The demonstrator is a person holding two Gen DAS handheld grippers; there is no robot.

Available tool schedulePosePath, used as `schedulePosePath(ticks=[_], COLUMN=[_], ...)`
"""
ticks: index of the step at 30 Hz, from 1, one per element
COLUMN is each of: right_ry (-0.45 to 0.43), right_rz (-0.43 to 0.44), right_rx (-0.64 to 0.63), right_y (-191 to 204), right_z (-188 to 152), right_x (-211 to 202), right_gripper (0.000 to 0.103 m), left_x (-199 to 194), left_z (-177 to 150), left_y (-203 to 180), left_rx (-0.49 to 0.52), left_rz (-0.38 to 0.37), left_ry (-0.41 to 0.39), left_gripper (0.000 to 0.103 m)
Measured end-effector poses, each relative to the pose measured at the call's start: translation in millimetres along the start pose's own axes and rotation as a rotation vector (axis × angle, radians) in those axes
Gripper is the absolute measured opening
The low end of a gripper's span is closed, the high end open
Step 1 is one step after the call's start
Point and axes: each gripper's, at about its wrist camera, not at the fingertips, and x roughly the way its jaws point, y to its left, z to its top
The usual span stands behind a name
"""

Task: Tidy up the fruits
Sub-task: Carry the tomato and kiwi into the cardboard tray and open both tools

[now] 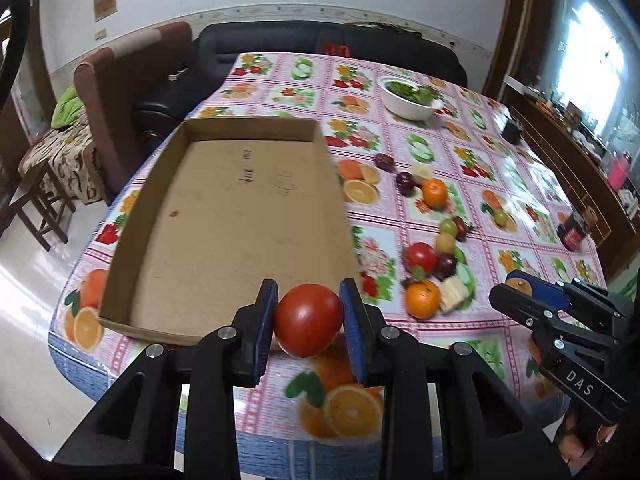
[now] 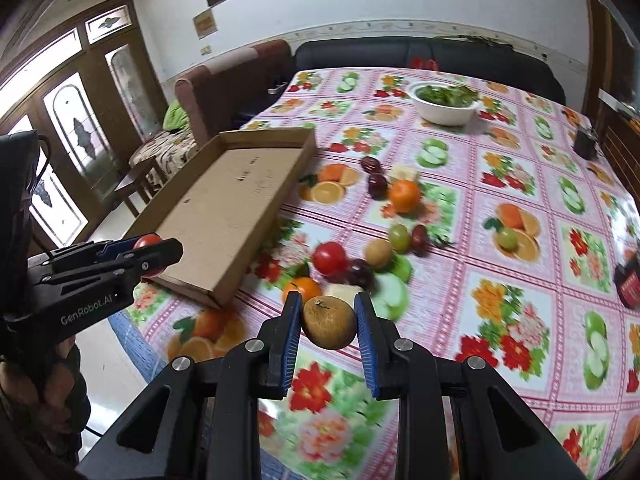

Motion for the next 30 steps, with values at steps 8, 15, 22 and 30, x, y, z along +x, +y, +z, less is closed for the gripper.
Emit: schedulePosePath(ticks=[8, 15, 22, 30], right_ry=[0.01, 0.008, 0.02, 0.113], right_rz=[0.038, 0.1, 0.183, 0.222], right_rx=[-0.034, -0.074, -0.11, -0.154], right_y=[21, 45, 77, 111], right_z=[13, 27, 45, 58], right_x=[14, 25, 47, 100], right_gripper=[0.027, 0.027, 0.027, 0.027], left_x=[4, 9, 20, 42], left_z=[3, 8, 12, 20], left_y=[27, 53, 78, 90], left_rx=[-0.055, -0.11, -0.149, -0.134], left_rz=[0.027, 0.05, 0.075, 0.092], left_ry=[-0.004, -0.011, 0.002, 0.045], left_gripper=[0.029, 0.029, 0.029, 0.03])
